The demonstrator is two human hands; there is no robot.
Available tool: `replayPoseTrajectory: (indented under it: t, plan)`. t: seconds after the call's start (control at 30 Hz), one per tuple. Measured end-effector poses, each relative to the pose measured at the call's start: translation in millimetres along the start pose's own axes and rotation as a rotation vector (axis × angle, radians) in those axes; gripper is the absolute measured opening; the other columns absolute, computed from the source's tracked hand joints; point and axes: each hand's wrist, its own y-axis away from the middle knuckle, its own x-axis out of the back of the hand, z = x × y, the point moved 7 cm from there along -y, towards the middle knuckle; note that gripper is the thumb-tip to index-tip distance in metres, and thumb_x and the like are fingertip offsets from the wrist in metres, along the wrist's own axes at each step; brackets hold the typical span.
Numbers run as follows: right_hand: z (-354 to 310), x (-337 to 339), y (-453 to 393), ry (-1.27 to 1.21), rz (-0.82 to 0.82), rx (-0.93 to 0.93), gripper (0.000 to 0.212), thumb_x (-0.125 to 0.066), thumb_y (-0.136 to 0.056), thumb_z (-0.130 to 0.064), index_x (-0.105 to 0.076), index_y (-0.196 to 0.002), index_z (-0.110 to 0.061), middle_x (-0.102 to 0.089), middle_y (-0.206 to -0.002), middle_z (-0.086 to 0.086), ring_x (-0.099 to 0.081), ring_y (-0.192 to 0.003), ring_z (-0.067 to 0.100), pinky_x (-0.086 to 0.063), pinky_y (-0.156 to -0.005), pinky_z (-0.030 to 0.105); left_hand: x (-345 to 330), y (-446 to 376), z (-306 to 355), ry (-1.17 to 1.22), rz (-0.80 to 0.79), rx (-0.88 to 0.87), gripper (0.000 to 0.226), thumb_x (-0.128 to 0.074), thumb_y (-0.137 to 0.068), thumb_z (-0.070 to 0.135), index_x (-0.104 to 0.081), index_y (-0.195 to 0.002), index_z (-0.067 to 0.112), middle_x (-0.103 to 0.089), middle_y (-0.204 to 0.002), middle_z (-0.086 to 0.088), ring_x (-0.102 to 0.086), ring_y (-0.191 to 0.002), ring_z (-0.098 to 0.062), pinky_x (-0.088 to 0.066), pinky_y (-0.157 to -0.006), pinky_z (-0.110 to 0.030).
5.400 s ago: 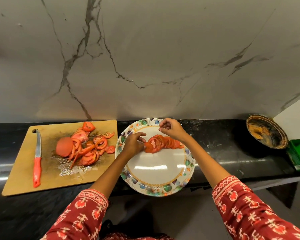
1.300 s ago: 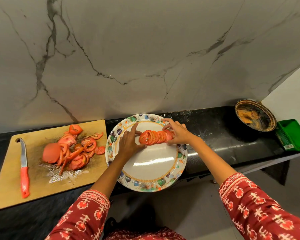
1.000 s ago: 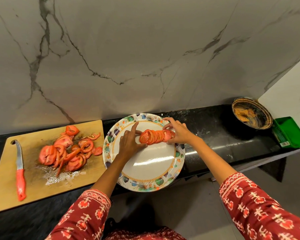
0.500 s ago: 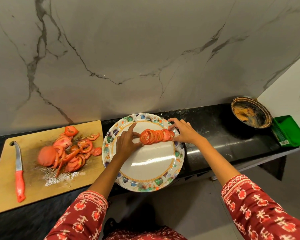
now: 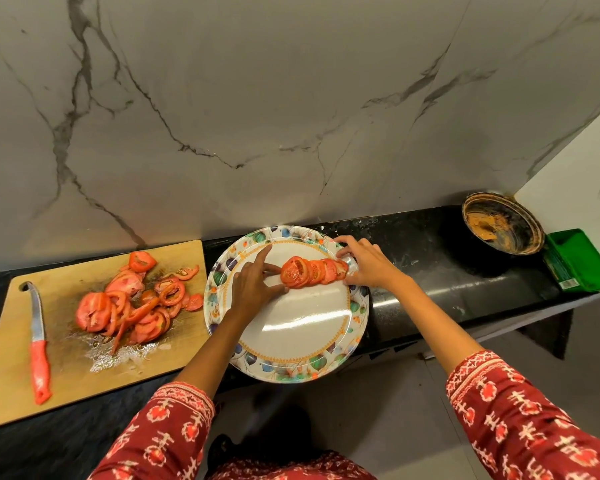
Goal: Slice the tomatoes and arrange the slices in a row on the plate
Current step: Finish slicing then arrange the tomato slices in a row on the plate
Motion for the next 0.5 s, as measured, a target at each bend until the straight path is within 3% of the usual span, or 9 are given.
replayPoseTrajectory:
  t: [0.17, 0.33, 0.5]
  plan:
    - [-0.3, -1.1, 0.8, -0.034, 0.021, 0.011, 0.075, -0.073, -0.078, -0.026, -0.031, -0.14, -0.023, -0.061, -0.122, -0.004, -0.04, -0.119, 0.018, -0.029, -0.103, 0.043, -1.4, 1.3, -0.8, -0.012, 0.001, 0.001, 0.09, -0.081, -0.069, 0.029, -0.031, -0.142, 0.017, -0.066, -0.114, -0.005, -0.057, -0.11, -0.026, -0.044, -0.095, -0.051]
    - [-15.7, -3.1, -1.5, -0.045, 0.005, 0.025, 0.087, -0.077, -0.072, -0.028, -0.027, -0.142, -0.023, -0.049, -0.134, -0.002, -0.035, -0.123, 0.02, -0.026, -0.104, 0.041, -4.4, 0.9, -0.6, -0.009, -0.003, 0.024, 0.09, -0.079, -0.069, 0.035, -0.03, -0.143, 0.021, -0.065, -0.116, -0.003, -0.055, -0.112, -0.025, -0.043, -0.096, -0.052]
    - [-38.6, -15.9, -9.8, 0.0, 0.001, 0.099, 0.082, -0.076, -0.073, -0.031, -0.03, -0.14, -0.022, -0.044, -0.139, -0.002, -0.031, -0.127, 0.021, -0.024, -0.103, 0.039, -7.5, 0.3, 3.8, -0.074, -0.019, 0.028, 0.09, -0.079, -0.069, 0.037, -0.028, -0.143, 0.023, -0.054, -0.131, -0.002, -0.042, -0.123, -0.024, -0.037, -0.101, -0.045]
